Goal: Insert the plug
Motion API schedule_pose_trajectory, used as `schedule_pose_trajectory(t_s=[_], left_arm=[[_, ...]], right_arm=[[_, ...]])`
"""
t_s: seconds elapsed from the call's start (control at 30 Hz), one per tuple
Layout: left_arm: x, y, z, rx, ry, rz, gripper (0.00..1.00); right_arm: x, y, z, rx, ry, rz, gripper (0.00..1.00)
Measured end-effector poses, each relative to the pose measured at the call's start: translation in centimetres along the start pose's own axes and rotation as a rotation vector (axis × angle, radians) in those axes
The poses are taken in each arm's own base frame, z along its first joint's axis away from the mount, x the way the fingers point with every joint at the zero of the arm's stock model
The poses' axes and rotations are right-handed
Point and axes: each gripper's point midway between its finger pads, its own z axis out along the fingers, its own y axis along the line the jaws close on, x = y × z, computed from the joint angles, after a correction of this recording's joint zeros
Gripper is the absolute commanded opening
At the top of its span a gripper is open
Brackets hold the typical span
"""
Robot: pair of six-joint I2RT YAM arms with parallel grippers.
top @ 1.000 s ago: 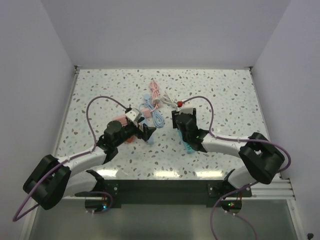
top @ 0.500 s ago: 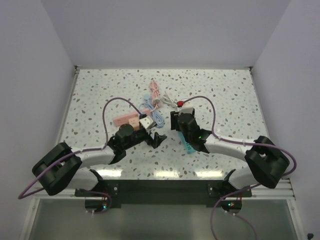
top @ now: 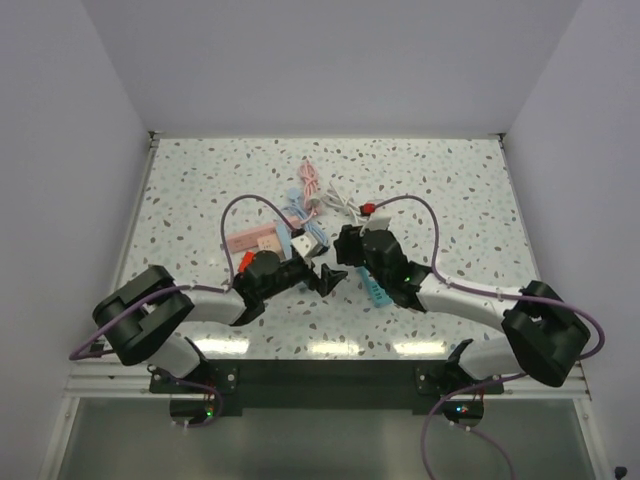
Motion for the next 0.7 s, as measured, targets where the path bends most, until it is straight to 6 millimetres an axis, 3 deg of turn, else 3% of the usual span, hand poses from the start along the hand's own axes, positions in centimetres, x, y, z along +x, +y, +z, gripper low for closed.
schedule_pose_trajectory(t_s=[0.2, 0.5, 0.6, 0.63, 0.7], left_arm=[[-1.6, -0.2, 0.7, 0.000, -0.090, -0.035, 0.90], [-1.4, 0.0, 1.2, -0.006, -0.120, -0.073, 0.86], [-1.4, -0.1, 1.3, -0.001, -0.124, -0.076, 0.78], [-1.4, -0.1, 1.3, 0.000, -0.126, -0.075, 0.67], [-1.5, -0.2, 1.4, 0.003, -0.129, -0.076, 0.58]], right_arm=[[0.1, 0.9, -0.1, -0.050, -0.006, 0.058, 0.00], [1.0, 2.2, -0.4, -0.133, -0.001, 0.138, 0.00], [1.0, 2.3, -0.5, -0.142, -0.009, 0.157, 0.00], [1.0, 2.3, -0.5, -0.142, -0.010, 0.160, 0.00], [1.0, 2.3, -0.5, -0.143, -0.012, 0.162, 0.00]])
